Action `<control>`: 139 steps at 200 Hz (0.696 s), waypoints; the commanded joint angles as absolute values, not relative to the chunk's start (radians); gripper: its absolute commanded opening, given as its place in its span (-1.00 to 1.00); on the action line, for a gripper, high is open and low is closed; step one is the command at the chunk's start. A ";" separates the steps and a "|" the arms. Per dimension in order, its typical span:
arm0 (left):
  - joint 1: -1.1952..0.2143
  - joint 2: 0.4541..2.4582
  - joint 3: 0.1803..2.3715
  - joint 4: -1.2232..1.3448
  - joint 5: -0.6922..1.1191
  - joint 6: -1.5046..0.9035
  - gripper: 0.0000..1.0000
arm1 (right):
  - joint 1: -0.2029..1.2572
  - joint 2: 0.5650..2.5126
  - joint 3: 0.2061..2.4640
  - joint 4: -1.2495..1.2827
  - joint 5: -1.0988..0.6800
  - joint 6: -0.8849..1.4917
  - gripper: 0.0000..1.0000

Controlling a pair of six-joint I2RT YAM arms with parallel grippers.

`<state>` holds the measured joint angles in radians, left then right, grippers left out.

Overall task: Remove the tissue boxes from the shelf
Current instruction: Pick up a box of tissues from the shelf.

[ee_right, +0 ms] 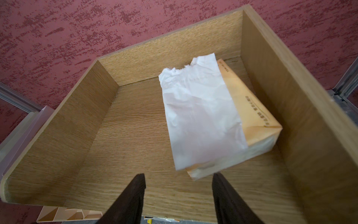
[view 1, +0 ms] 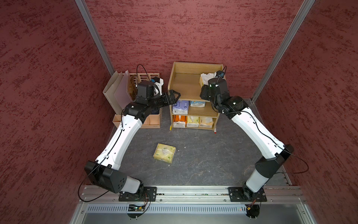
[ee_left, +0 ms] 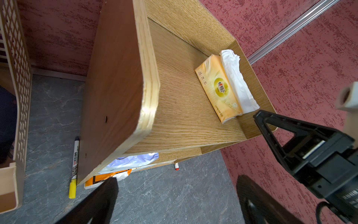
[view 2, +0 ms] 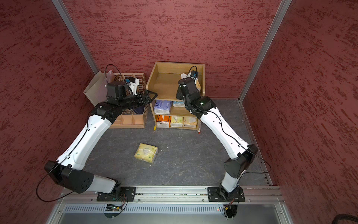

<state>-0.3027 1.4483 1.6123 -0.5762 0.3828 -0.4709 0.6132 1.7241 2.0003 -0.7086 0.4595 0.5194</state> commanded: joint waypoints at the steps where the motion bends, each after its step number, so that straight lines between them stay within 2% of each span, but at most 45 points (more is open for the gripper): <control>1: -0.306 1.449 1.640 -0.590 0.377 -0.433 0.99 | 0.603 1.734 2.026 -0.698 0.486 0.507 0.14; 64: -0.305 1.448 1.643 -0.595 0.378 -0.393 1.00 | 0.584 1.788 2.018 -0.626 0.454 0.507 0.13; 97: -0.305 1.454 1.661 -0.613 0.380 -0.374 0.99 | 0.580 1.807 2.019 -0.606 0.453 0.501 0.06; 107: -0.305 1.454 1.664 -0.616 0.380 -0.368 1.00 | 0.580 1.812 2.019 -0.603 0.454 0.497 -0.04; 131: -0.305 1.451 1.666 -0.623 0.378 -0.356 0.99 | 0.578 1.810 2.019 -0.598 0.453 0.484 -0.52; 139: -0.305 1.448 1.666 -0.624 0.376 -0.353 0.99 | 0.578 1.806 2.018 -0.598 0.449 0.480 -0.62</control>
<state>-0.3023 1.4513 1.6424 -0.6128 0.3828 -0.3862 0.5854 1.8042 2.0003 -0.6331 0.4553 0.4999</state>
